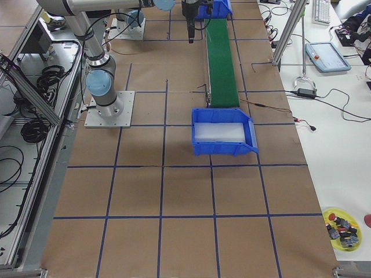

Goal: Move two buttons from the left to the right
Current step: 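Move the left gripper into the bin and grasp the yellow-capped button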

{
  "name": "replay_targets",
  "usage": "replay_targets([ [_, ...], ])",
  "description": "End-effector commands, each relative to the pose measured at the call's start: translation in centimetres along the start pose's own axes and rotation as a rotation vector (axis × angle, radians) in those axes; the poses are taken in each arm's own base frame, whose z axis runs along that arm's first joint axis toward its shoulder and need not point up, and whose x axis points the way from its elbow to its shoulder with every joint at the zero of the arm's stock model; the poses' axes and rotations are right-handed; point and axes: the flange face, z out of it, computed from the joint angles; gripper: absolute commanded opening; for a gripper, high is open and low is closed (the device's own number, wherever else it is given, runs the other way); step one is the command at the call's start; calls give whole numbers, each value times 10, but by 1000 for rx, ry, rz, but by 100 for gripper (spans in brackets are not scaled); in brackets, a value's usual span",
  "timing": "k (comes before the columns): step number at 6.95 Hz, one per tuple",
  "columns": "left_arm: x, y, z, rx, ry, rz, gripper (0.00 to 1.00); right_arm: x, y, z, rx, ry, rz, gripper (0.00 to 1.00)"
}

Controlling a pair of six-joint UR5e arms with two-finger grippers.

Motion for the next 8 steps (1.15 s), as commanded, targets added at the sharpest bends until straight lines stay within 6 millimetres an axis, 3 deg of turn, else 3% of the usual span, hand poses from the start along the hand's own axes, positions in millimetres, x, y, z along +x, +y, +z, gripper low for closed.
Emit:
replay_targets([
  [1,3,7,27,5,-3,0,99,0,0,0,-1,0,0,100],
  [4,2,7,42,-17,9,-1,99,0,0,0,-1,-1,0,100],
  [8,0,4,38,-17,8,-27,25,0,0,0,-1,-1,0,100],
])
